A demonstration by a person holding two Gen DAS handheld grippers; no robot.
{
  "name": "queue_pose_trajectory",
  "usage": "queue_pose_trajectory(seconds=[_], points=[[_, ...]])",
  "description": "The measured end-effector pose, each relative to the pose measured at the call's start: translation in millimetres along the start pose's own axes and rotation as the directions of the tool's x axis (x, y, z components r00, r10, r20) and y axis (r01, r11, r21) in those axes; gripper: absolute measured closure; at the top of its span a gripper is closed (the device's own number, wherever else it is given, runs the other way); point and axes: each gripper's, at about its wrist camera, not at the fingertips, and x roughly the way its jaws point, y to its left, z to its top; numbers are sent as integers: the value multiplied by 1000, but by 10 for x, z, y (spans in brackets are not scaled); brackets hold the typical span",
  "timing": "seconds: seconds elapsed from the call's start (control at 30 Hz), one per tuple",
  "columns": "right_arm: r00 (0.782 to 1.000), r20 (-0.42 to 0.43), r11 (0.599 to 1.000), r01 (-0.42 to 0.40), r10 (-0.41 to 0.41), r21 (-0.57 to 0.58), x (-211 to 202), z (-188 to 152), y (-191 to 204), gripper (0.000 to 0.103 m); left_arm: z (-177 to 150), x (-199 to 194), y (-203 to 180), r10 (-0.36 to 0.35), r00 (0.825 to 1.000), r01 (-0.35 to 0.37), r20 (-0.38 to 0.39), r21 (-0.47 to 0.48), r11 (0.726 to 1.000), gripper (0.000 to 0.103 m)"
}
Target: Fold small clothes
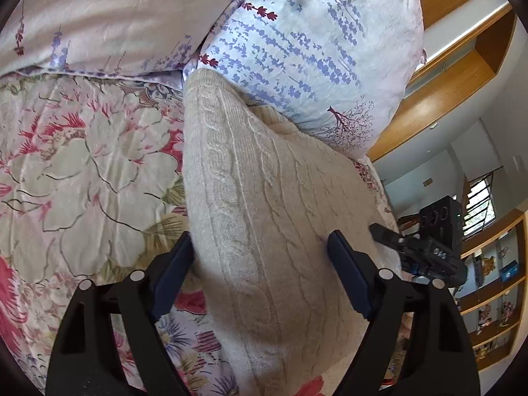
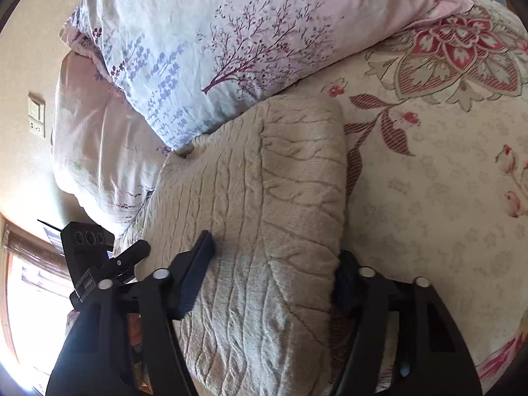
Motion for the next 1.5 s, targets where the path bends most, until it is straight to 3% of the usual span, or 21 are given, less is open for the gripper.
queue_pose_trajectory(seconds=[0.1,0.17,0.23,0.5,0.67,0.8,0.93,0.97,1.03,1.07,1.1,1.2,1.27,1.3,1.33,1.4,1.43,1.5], points=[[999,20,1000,-30,30,-4,26,-39,0,66,-5,-3,63,-22,1000,23,18,-47,999,44],[996,33,996,-87,86,34,5,-59,-49,70,-26,-73,155,-58,998,61,38,-86,994,56],[994,48,995,-95,93,34,-3,-64,-4,71,-16,-140,203,-94,995,98,38,-106,990,64],[990,25,989,-138,140,-56,252,-198,536,75,-89,-762,414,-50,996,57,67,-107,993,66],[973,36,965,-223,230,-138,435,-281,1059,76,-59,-1371,486,-3,986,17,164,-85,996,67],[971,45,958,-221,233,-181,484,-357,1248,76,-134,-1583,639,8,988,6,157,-90,996,66],[994,-40,981,-108,103,-161,806,-555,1174,75,-298,-1421,923,82,995,-73,65,-130,989,62],[997,-46,985,-72,65,-159,869,-590,1130,69,-344,-1390,1016,83,995,-74,59,-141,987,60],[995,-55,987,-94,88,-127,855,-583,1044,63,-392,-1402,1116,47,996,-33,80,-170,985,54],[994,-59,990,-102,97,-101,813,-551,1010,56,-396,-1431,1118,48,995,-31,87,-179,983,53],[994,-44,991,-103,100,-86,744,-516,971,55,-396,-1481,1093,64,993,-46,101,-168,985,52],[994,45,993,-100,103,-68,515,-379,879,55,-404,-1680,935,151,971,-136,187,-87,987,48],[991,66,992,-111,115,-51,476,-289,845,56,-407,-1761,778,164,957,-162,241,-31,986,43],[992,61,992,-107,111,-63,499,-258,850,62,-425,-1783,683,167,951,-174,260,4,985,41],[996,54,994,-68,73,-88,536,-250,865,68,-451,-1788,589,174,946,-192,273,40,981,37],[990,84,980,122,-110,-155,568,-267,936,71,-551,-1786,407,205,935,-247,290,116,962,32],[981,130,970,164,-142,-178,519,-319,986,71,-610,-1766,315,221,930,-274,292,154,949,29],[976,189,967,150,-111,-206,361,-402,1048,71,-755,-1743,172,259,920,-328,294,215,920,24]])
